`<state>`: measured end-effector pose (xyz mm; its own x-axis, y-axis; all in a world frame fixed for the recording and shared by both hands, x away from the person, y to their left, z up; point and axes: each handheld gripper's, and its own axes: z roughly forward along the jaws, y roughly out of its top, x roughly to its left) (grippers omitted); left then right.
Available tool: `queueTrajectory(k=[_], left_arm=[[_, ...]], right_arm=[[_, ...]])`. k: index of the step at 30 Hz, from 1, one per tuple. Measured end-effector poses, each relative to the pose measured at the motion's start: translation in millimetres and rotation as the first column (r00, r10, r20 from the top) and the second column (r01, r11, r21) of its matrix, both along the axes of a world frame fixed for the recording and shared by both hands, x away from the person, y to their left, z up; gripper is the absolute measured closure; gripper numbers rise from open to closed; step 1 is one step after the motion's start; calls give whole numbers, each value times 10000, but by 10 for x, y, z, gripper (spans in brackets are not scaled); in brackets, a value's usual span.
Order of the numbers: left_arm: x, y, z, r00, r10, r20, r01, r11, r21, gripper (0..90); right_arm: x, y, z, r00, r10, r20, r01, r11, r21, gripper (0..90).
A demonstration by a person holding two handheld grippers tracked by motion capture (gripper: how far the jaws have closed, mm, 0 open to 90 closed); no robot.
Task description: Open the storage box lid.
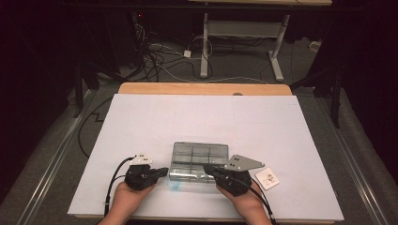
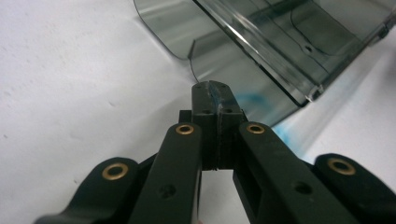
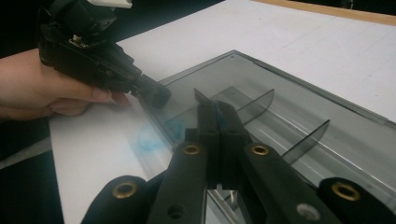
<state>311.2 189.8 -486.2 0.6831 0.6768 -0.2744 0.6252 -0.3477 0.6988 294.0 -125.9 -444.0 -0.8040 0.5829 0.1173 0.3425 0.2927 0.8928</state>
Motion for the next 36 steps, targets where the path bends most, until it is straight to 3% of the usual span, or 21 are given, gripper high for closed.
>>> queueTrajectory(k=[4,8,15,20,26,29,36], left_arm=[[-4,-25,-21,9999,-68,-119,71,9998,211,877],[-35,-88,-19,9995,-294,73,290,9984,493,877],[-64,-130,-21,9988,-481,50,479,9979,429,877],[-58,-92,-9,9995,-283,116,280,9992,274,877],[-66,16,32,9994,3,341,-3,10000,-27,877],[-60,43,43,9992,-15,399,22,9999,-166,877],[-48,12,27,9995,-26,314,34,9996,-273,877]], right_arm=[[-41,37,-22,9998,181,-120,-180,9998,83,900],[-112,112,-44,9985,543,-59,-544,9985,-72,900],[-145,185,-98,9949,959,-299,-964,9952,-179,900],[-180,248,-186,9901,1218,-691,-1244,9916,-345,900],[-227,319,-350,9772,1504,-1496,-1626,9840,-730,900],[-217,355,-408,9741,1422,-1757,-1641,9794,-1173,900],[-152,289,-406,9776,576,-2026,-871,9864,-1396,900]])
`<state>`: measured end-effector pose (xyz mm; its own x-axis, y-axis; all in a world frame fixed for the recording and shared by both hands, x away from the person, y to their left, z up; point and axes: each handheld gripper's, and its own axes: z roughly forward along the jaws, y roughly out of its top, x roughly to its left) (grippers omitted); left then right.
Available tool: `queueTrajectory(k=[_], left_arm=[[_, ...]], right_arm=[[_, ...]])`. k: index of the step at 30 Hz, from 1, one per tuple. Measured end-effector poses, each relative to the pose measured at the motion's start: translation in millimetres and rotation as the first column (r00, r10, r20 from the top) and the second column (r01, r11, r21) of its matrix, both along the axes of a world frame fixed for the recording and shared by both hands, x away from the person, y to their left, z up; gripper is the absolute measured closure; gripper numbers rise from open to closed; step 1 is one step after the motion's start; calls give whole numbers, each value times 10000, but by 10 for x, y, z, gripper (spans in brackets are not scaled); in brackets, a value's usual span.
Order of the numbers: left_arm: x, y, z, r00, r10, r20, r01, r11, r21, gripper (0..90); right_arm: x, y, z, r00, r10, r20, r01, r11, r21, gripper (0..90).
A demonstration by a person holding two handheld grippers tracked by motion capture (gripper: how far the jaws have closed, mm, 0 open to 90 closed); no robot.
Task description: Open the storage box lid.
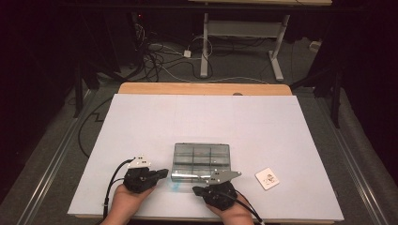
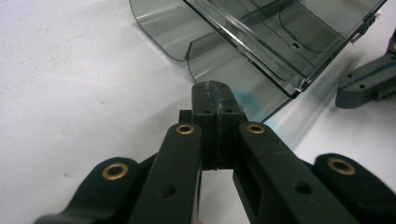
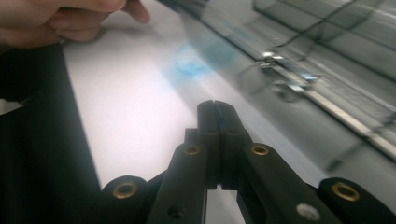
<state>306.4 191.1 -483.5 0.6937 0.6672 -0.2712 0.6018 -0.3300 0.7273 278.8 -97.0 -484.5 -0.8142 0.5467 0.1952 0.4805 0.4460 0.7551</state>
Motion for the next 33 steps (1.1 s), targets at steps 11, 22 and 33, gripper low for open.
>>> queueTrajectory(k=[11,22,33], left_arm=[[29,-14,-19,10000,-67,-19,67,9999,-94,877],[16,-19,-1,10000,-55,30,55,9997,-227,877],[12,-43,-17,9999,-111,30,111,9999,-85,877]], right_arm=[[60,-116,13,9996,-292,4,291,9990,352,900],[69,-188,13,9987,-497,-49,500,9969,606,900],[71,-224,46,9990,-434,98,424,9953,872,900]])
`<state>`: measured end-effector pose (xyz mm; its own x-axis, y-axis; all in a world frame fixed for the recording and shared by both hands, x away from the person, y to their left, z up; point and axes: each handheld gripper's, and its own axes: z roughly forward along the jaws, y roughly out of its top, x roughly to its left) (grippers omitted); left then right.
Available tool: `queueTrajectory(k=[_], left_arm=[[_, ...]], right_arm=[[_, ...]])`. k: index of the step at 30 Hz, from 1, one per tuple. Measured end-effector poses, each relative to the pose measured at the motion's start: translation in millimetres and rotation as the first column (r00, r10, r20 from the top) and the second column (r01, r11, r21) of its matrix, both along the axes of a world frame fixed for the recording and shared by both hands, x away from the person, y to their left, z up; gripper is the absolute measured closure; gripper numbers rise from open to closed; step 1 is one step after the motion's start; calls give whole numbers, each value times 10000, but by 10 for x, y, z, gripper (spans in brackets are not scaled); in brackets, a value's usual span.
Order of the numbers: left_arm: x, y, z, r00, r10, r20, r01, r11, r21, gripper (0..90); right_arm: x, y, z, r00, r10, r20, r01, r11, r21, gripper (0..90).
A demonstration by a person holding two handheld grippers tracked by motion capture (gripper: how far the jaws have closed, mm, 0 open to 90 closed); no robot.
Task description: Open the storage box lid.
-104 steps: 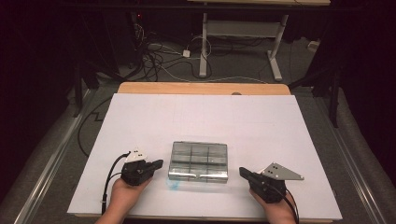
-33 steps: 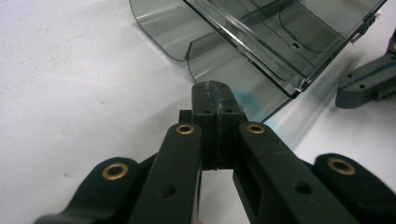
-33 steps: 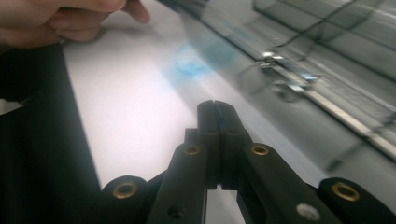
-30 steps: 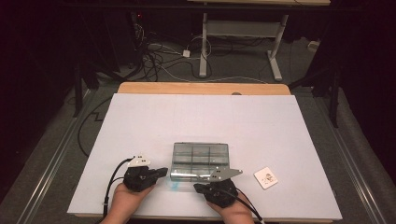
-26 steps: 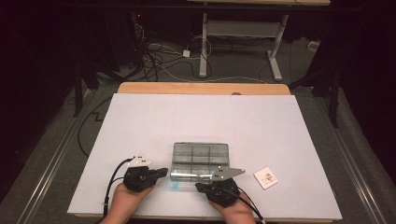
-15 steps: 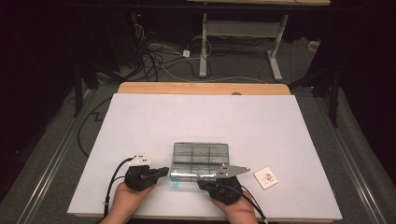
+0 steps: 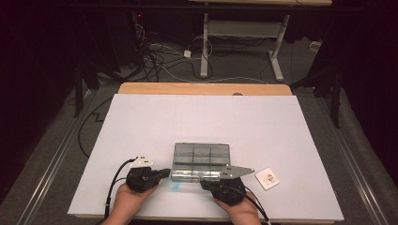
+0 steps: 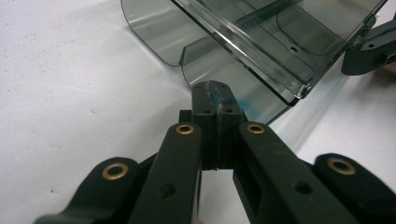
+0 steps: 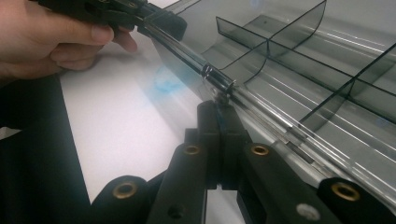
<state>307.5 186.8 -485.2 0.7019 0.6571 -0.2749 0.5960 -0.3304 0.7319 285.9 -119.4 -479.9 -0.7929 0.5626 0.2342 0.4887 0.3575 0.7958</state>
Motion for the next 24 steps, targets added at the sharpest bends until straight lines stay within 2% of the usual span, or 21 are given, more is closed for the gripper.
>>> queueTrajectory(k=[4,16,21,24], left_arm=[[11,3,-6,10000,16,-20,-16,10000,-25,877],[-10,12,-13,10000,-17,-38,17,10000,-29,877],[-20,16,-10,10000,-31,-6,31,10000,-35,877],[-26,21,-4,10000,-17,17,17,10000,-64,877]], right_arm=[[12,-5,14,10000,-3,-2,3,9999,168,900],[34,37,20,10000,78,16,-79,9996,275,900],[41,54,16,9999,129,2,-129,9997,201,900],[25,72,6,9999,136,54,-135,9998,-121,900]])
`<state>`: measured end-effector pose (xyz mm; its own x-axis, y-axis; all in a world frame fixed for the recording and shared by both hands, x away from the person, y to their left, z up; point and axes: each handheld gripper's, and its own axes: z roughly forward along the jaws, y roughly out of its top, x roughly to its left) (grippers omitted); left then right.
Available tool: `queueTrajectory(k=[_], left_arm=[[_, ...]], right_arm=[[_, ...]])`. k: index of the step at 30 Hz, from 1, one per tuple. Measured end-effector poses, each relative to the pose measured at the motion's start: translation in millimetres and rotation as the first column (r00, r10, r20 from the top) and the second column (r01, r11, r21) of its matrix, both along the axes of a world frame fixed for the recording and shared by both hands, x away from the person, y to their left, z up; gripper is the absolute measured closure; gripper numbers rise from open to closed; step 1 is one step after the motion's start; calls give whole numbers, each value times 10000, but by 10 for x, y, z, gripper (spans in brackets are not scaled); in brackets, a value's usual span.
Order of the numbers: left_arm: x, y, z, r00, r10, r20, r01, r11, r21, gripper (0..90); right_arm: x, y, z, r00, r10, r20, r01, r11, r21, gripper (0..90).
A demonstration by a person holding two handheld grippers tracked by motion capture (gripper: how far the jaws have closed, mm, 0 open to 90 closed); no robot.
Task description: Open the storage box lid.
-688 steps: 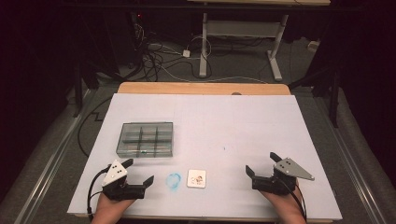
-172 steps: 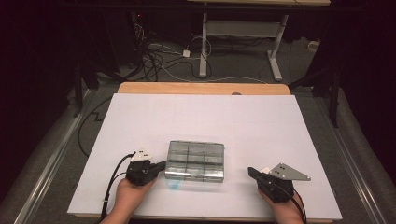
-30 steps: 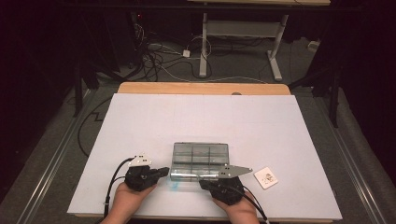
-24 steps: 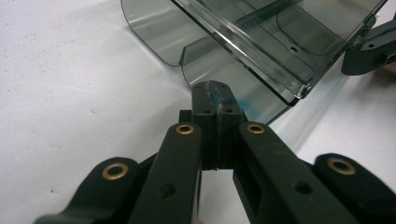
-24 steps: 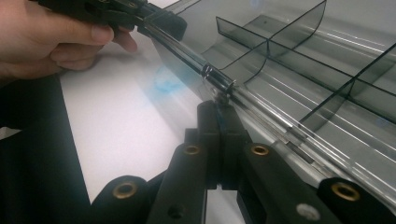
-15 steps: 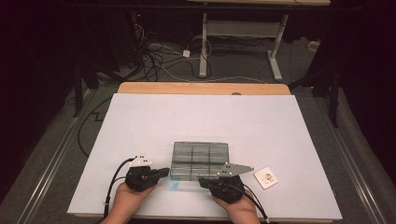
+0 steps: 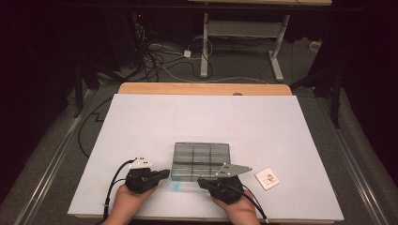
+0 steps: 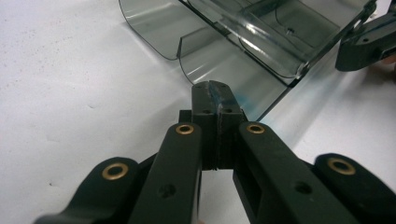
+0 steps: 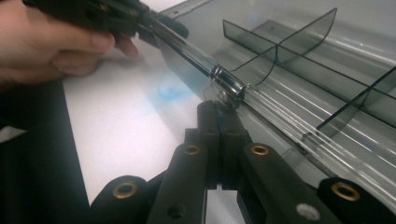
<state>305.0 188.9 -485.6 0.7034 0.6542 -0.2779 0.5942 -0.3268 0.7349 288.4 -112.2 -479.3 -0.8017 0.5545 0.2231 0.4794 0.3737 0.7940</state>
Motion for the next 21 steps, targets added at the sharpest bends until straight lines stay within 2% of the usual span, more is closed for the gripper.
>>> queueTrajectory(k=[6,9,11,15,21], left_arm=[[-2,32,18,10000,70,26,-70,9999,-155,877],[-3,37,21,10000,76,45,-75,9998,-208,877],[-2,34,21,10000,48,33,-47,9998,-199,877],[-13,32,32,10000,35,82,-33,9997,-248,877],[-21,53,62,9998,51,204,-43,9992,-408,877]], right_arm=[[-6,15,-41,9997,-89,-218,80,9990,-437,900],[-4,12,-46,9996,-94,-255,82,9989,-461,900],[-16,-1,-15,9999,-107,-135,107,9999,-36,900],[-32,-23,93,9996,-158,234,149,9992,365,900],[-4,-21,114,9993,-226,307,209,9982,560,900]])
